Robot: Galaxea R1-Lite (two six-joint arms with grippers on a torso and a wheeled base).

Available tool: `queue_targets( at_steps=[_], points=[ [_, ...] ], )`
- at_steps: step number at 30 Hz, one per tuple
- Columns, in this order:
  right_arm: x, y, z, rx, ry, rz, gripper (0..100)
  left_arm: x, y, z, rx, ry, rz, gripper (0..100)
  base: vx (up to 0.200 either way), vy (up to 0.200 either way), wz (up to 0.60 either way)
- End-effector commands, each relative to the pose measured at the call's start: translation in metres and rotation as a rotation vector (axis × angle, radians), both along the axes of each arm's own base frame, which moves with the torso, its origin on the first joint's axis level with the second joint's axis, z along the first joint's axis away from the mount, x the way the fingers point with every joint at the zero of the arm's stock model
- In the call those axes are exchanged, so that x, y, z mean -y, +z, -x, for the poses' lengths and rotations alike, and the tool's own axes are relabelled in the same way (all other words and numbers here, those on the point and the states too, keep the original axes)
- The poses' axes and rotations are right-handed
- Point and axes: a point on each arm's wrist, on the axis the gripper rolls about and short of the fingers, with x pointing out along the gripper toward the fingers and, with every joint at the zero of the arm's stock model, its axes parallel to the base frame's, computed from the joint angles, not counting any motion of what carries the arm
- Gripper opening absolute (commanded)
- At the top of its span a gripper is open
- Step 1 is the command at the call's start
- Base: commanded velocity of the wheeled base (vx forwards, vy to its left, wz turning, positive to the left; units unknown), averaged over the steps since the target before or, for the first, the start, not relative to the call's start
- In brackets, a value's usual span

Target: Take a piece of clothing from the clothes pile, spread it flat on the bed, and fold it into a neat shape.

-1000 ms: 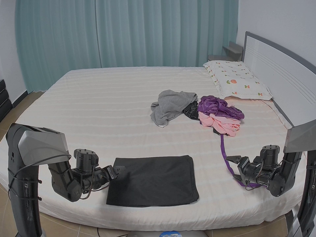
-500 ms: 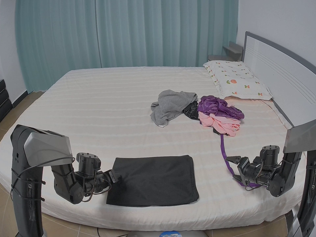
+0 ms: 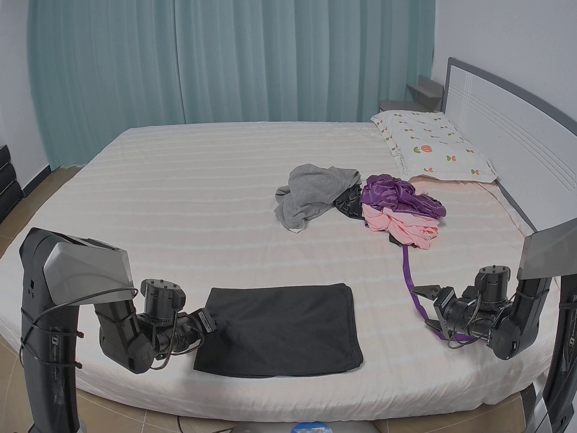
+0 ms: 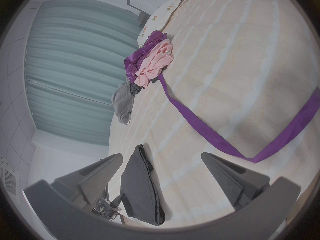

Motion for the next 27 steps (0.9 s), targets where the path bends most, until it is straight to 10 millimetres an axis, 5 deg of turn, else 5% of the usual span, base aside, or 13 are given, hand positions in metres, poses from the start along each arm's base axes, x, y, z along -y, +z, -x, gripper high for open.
queue_targets(
  at_steps=[1,27],
  points=[
    [-0.0001,-0.0004,0.0001,-0.001,0.001,0.000,100,0.0003,0.0014,0.0006,0.002,-0.002,0.002,0,0.000,0.000,0.00],
    [-0.0005,-0.0007,0.0009,-0.002,0.007,0.005,100,0.0003,0.0028,0.0007,-0.010,0.034,0.045,0,0.000,0.015,0.00]
  ],
)
